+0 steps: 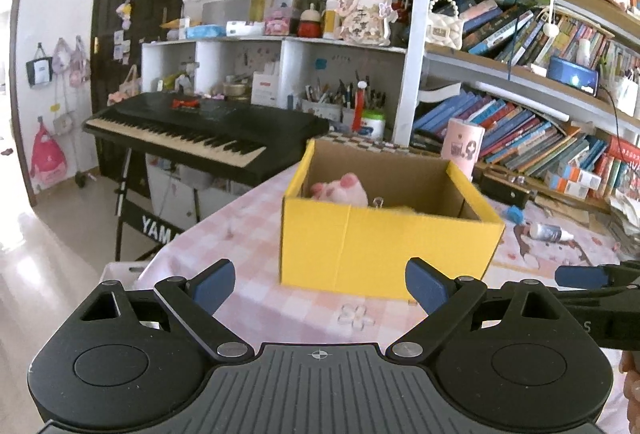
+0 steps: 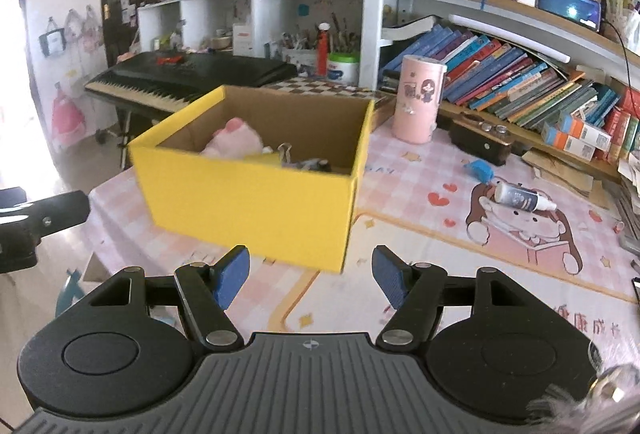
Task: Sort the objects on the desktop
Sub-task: 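Withdraw both grippers from the yellow box back over the table, then move the right gripper toward the white spray bottle on the mat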
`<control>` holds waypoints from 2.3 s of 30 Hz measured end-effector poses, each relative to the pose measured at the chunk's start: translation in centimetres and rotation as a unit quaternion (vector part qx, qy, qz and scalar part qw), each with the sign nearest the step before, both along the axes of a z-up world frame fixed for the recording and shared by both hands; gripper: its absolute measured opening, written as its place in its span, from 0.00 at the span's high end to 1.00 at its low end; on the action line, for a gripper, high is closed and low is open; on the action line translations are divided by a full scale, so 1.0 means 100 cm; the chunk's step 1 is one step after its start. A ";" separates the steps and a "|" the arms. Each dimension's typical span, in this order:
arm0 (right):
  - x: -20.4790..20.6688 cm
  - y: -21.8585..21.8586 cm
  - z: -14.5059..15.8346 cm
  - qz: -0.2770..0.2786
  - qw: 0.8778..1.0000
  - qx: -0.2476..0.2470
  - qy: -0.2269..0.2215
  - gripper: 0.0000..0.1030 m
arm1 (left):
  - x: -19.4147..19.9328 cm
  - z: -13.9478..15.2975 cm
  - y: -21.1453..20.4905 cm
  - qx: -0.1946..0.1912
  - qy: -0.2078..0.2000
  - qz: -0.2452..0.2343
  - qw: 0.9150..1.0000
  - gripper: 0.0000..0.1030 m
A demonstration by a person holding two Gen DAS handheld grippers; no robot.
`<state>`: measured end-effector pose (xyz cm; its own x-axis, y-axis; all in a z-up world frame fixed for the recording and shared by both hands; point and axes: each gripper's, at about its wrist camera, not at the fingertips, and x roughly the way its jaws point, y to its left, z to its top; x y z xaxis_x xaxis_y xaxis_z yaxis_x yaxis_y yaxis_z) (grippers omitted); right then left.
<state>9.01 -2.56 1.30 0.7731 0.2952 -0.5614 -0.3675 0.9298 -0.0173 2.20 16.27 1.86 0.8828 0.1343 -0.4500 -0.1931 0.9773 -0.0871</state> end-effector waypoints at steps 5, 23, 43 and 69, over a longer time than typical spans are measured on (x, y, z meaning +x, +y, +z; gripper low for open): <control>-0.026 0.003 -0.004 0.014 1.000 -0.006 -0.002 0.35 | -0.021 -0.002 -0.003 0.012 -0.002 0.004 1.000 0.09; -0.086 0.004 -0.016 0.039 0.999 -0.012 0.020 0.30 | -0.067 -0.012 -0.011 0.010 0.032 -0.015 0.999 0.08; -0.115 -0.023 -0.025 -0.005 0.999 -0.036 0.036 0.21 | -0.071 -0.022 -0.046 0.005 0.059 -0.083 0.995 0.04; -0.097 -0.113 -0.027 -0.139 0.988 -0.039 0.050 0.21 | -0.020 -0.026 -0.131 0.014 0.069 -0.211 0.975 0.03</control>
<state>-0.64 -13.82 -1.36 0.7581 0.0319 -0.6513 -0.1021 0.9923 -0.0702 0.25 3.15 -0.75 0.7940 -0.2136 -0.5691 0.2190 0.9739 -0.0600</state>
